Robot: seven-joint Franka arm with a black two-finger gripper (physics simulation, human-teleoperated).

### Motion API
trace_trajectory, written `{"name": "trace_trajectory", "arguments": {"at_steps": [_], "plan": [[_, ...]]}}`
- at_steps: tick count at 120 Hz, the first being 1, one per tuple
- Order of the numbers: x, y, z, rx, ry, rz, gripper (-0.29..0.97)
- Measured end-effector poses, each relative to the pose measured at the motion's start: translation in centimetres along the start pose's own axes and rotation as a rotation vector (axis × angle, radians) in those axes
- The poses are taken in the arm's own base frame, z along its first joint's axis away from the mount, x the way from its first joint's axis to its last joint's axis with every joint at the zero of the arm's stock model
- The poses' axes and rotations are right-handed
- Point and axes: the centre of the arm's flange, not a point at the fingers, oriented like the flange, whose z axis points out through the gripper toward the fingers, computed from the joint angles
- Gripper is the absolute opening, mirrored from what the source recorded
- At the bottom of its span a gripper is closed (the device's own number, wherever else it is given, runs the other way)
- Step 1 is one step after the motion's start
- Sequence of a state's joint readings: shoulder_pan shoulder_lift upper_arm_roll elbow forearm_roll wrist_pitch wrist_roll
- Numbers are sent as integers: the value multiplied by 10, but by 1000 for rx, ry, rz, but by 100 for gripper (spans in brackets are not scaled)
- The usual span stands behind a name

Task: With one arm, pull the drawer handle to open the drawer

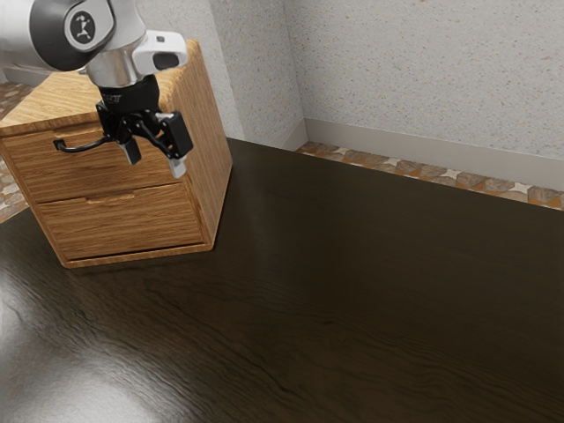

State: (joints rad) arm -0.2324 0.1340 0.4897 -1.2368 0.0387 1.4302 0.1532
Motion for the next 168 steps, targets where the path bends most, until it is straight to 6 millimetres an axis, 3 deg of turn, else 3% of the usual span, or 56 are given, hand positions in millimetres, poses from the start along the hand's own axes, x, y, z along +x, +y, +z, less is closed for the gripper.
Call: {"name": "trace_trajectory", "arguments": {"at_steps": [17,26,33,63,79,93,97,105,110,114,124,135,149,168], "plan": [[-1,-2,-2,1,0,16,68],[-29,-1,-76,-6,148,37,68],[-42,4,-101,-9,197,58,68],[-42,34,-109,-12,209,137,68],[-41,45,-105,-15,196,168,68],[-40,50,-77,-31,110,188,68],[-48,53,-71,-52,87,206,68],[-85,65,-72,-87,80,279,68],[-110,85,-57,-95,47,355,68],[-129,89,-46,-99,26,388,68],[-165,85,-26,-112,6,422,68],[-185,71,-3,-129,-23,408,68],[-184,53,3,-75,-6,397,68],[-171,21,-6,3,65,430,68]]}}
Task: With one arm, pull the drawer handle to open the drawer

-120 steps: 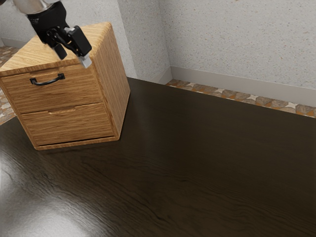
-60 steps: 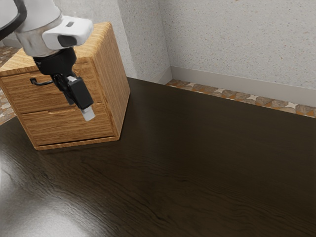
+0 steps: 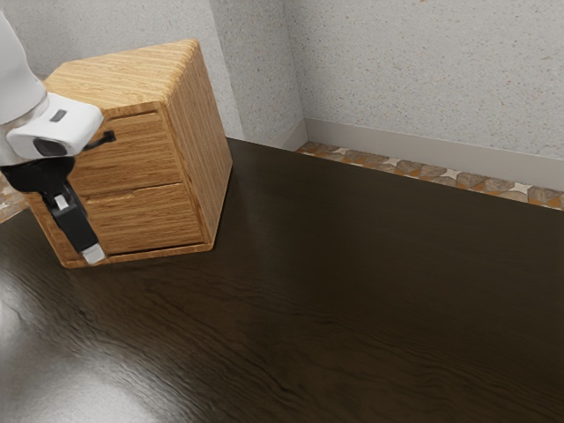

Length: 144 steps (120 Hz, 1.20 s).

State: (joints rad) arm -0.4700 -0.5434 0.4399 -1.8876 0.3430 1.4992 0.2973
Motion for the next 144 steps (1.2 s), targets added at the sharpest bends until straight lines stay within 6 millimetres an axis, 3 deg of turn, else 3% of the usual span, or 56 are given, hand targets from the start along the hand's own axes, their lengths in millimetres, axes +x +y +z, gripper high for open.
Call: {"name": "trace_trajectory", "arguments": {"at_steps": [23,52,72,115,131,144], "plan": [[18,-52,20,10,109,90,68],[31,-92,-13,160,200,186,68],[19,-122,-2,210,154,211,68],[15,-150,18,255,76,265,68],[23,-164,36,250,61,282,68],[32,-179,36,259,79,289,68]]}}
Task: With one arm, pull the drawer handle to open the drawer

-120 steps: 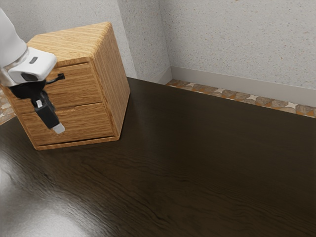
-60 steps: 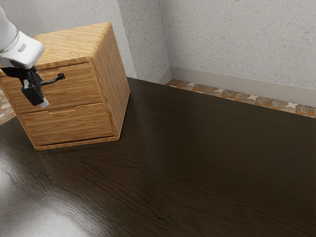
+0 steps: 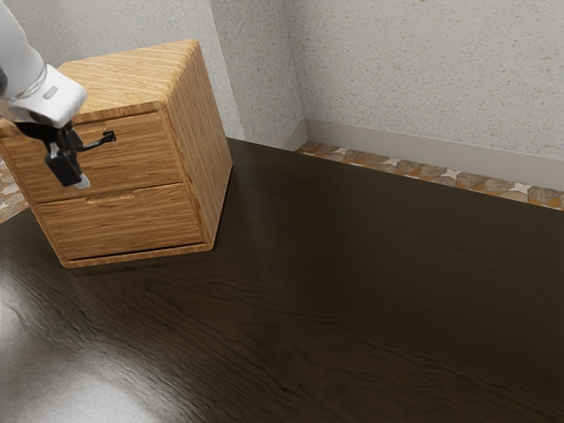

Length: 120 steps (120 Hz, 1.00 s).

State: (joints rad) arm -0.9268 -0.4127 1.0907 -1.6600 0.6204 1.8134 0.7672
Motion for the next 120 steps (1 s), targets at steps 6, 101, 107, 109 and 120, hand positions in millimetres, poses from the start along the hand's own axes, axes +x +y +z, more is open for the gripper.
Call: {"name": "trace_trajectory", "arguments": {"at_steps": [6,101,107,109,120], "plan": [[-1,-6,1,5,6,0,68],[-20,-42,25,17,-15,32,68],[-20,-44,31,10,-18,33,68],[-20,-44,33,8,-20,34,68],[-20,-45,38,3,-22,36,68]]}}
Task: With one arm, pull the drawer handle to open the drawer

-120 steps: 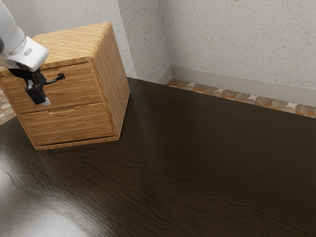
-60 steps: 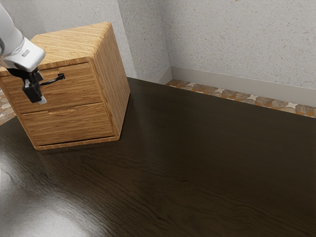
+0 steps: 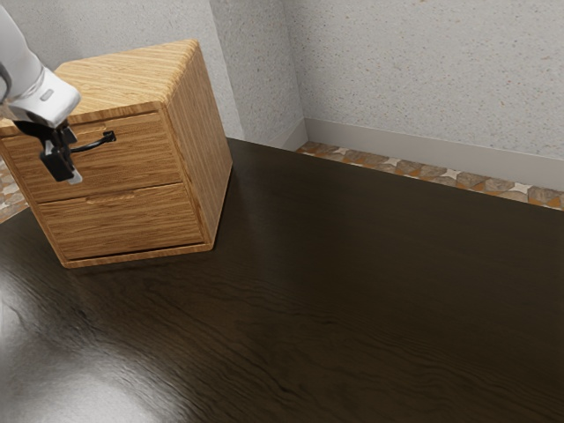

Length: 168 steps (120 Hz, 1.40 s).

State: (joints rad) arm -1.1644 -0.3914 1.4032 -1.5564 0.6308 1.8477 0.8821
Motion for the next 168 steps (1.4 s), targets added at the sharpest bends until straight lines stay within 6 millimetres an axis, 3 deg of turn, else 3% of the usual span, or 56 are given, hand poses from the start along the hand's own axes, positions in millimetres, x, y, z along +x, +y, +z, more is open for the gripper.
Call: {"name": "trace_trajectory", "arguments": {"at_steps": [97,148,168], "plan": [[-3,-4,16,-2,31,0,68],[-1,-4,11,7,36,3,54],[0,-5,9,9,40,5,54]]}}
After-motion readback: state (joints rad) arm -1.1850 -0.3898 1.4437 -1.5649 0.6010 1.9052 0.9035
